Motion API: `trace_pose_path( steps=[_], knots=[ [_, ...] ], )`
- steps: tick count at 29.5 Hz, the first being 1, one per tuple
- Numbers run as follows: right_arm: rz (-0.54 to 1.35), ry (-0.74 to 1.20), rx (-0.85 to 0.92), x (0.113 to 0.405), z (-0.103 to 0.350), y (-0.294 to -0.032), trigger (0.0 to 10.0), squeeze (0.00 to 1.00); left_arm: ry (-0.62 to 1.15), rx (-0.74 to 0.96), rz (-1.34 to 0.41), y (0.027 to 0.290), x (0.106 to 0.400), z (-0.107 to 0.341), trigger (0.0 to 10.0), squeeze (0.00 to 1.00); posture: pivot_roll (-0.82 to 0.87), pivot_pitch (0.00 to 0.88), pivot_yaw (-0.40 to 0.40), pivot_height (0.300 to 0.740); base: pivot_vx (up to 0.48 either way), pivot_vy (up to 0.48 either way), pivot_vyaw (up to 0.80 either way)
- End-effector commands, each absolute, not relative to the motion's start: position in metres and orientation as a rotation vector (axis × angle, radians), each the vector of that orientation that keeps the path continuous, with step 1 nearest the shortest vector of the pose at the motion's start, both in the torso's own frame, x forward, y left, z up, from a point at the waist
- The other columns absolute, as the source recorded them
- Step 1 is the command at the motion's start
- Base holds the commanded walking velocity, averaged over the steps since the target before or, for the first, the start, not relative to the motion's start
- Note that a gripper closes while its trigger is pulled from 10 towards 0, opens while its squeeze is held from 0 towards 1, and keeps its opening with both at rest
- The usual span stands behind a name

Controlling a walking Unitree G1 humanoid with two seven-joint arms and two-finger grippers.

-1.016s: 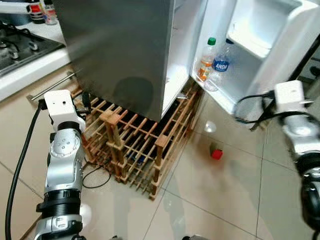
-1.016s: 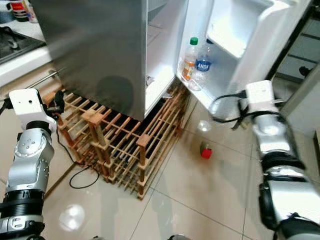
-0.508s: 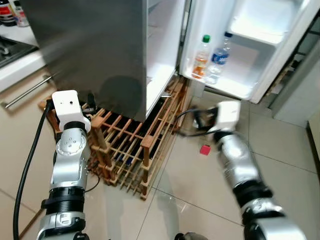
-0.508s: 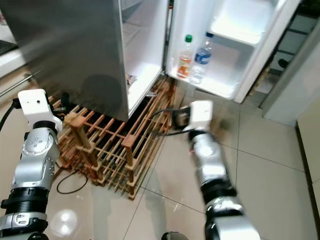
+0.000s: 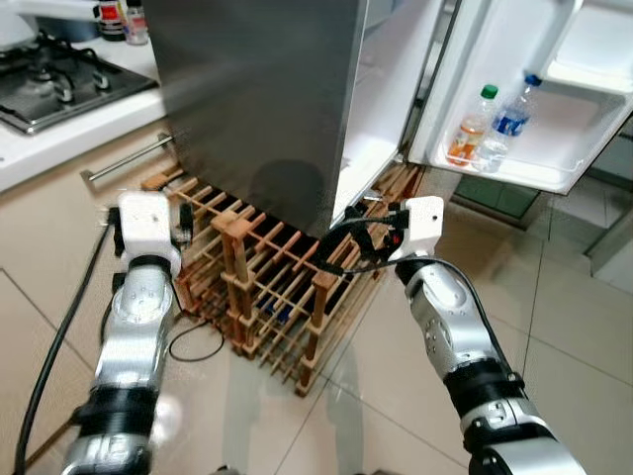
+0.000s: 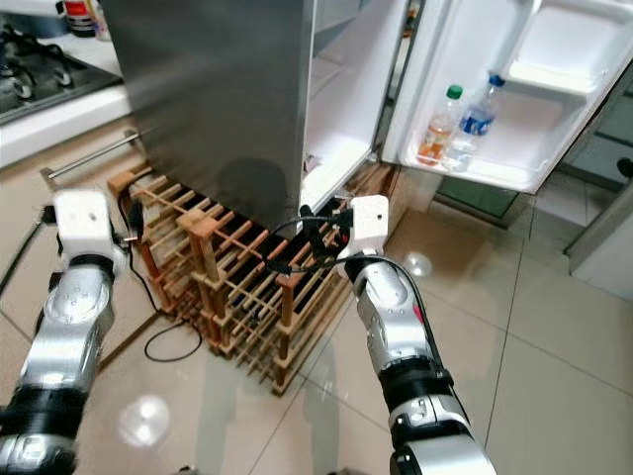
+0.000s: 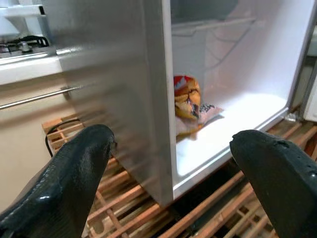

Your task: Restocking fridge

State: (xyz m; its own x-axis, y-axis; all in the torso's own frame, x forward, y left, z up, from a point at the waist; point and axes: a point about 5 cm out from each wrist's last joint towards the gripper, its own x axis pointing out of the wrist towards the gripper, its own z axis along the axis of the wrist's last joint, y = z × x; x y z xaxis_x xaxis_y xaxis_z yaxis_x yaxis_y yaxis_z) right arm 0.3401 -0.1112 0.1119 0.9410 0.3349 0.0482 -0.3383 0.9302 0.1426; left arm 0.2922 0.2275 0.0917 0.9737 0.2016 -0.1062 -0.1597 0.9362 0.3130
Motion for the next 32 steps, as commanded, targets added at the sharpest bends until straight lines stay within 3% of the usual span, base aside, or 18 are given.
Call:
trace_pose_path(
  steps=[1,3,5,10,14,20,25,30,32],
  knots=[
    [0.338,-0.025,0.126,0.337,0.11,-0.119,10.0,0.0,0.191,0.235,0.185,0.228,0.285,0.084,10.0,0.0,-0.04,0.0,-0.058,0.74,0.0,0.0,0.49],
    [0.325,0.0,0.106,0.334,0.103,-0.124,10.0,0.0,0.201,0.015,0.243,0.215,0.281,0.081,10.0,0.0,-0.03,0.0,-0.059,0.74,0.0,0.0,0.49],
    [0.323,0.004,0.106,0.334,0.102,-0.125,10.0,0.0,0.182,-0.014,0.245,0.209,0.283,0.084,10.0,0.0,-0.03,0.0,-0.059,0.74,0.0,0.0,0.49],
    [0.326,0.007,0.099,0.334,0.103,-0.125,10.0,0.0,0.081,0.013,0.225,0.186,0.291,0.106,10.0,0.0,-0.04,0.0,-0.049,0.74,0.0,-0.189,0.49],
    [0.287,0.031,0.135,0.335,0.101,-0.128,10.0,0.0,0.122,0.172,0.367,0.21,0.282,0.106,10.0,0.0,-0.03,0.0,-0.076,0.74,0.0,-0.469,0.49],
    [0.313,0.086,0.1,0.331,0.087,-0.125,10.0,0.0,0.137,0.211,0.444,0.23,0.276,0.103,10.0,0.0,0.01,0.0,-0.099,0.74,0.0,-0.472,0.49],
    [0.34,0.09,0.062,0.328,0.085,-0.121,10.0,0.01,0.129,0.185,0.382,0.21,0.284,0.103,10.0,0.0,-0.01,0.0,-0.088,0.74,0.0,-0.444,0.47],
    [0.359,0.086,0.054,0.327,0.083,-0.115,10.0,0.03,0.082,0.175,0.363,0.205,0.288,0.11,10.0,0.0,-0.01,0.0,-0.081,0.74,0.0,0.0,0.46],
    [0.38,0.102,0.065,0.325,0.08,-0.108,10.0,0.11,0.064,0.137,0.34,0.205,0.294,0.116,10.0,0.0,0.0,0.0,-0.082,0.74,0.0,0.0,0.45]
  ],
)
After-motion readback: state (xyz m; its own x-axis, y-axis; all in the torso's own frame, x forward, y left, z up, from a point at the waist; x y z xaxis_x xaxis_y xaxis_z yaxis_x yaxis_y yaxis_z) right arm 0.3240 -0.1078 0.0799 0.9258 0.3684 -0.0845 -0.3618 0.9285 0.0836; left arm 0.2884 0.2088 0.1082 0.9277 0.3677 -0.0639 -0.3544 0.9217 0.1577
